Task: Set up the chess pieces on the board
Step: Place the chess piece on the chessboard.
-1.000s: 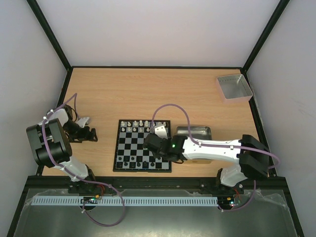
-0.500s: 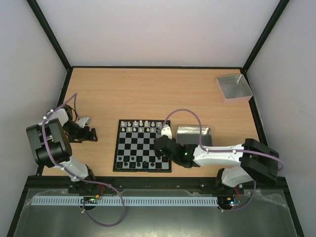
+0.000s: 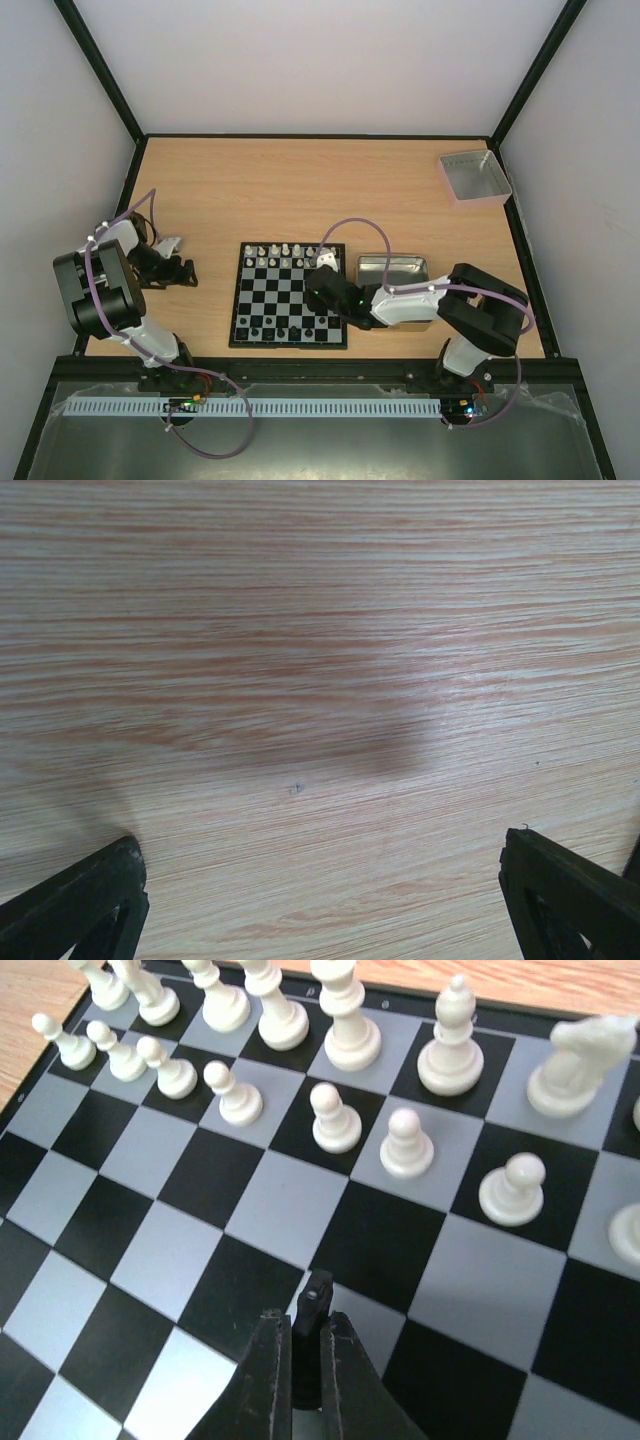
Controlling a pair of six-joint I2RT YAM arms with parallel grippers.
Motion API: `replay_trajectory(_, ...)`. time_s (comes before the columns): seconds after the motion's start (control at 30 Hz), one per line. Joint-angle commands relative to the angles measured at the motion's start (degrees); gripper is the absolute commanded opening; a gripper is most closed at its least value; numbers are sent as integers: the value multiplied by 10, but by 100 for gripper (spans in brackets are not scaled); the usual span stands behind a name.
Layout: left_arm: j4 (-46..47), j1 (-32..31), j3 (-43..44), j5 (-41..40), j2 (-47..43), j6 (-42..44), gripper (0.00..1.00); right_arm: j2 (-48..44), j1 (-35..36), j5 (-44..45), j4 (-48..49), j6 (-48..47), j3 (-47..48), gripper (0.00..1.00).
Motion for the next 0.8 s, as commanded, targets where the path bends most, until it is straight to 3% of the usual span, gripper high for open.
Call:
replay_trajectory(0.0,-10,2,-5,-3,18,-1,96,24,-12,-6,11,-23,29,2)
replay_trajectory(0.77,-10,3,-5,-3,21,0,97,26,-16,-27,-19,-7,46,14)
